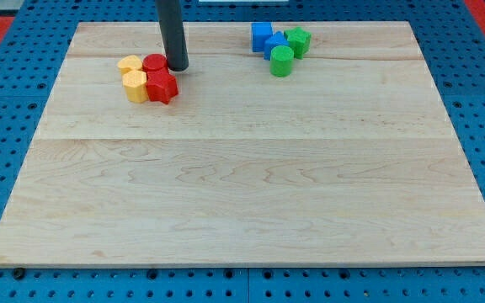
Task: Slide your hand above the red circle
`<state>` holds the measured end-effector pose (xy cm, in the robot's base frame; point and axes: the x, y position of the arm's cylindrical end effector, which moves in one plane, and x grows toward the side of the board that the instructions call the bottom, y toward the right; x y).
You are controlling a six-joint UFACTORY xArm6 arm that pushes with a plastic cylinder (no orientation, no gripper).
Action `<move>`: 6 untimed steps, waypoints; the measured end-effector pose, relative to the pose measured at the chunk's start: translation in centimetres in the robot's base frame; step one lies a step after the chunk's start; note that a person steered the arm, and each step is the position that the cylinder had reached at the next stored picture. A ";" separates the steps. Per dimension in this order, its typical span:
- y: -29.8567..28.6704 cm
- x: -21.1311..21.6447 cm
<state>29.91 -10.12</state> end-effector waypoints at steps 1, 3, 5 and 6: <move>0.1 0.0; 0.2 0.0; 0.5 -0.5; 2.4 -1.6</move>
<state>28.34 -7.75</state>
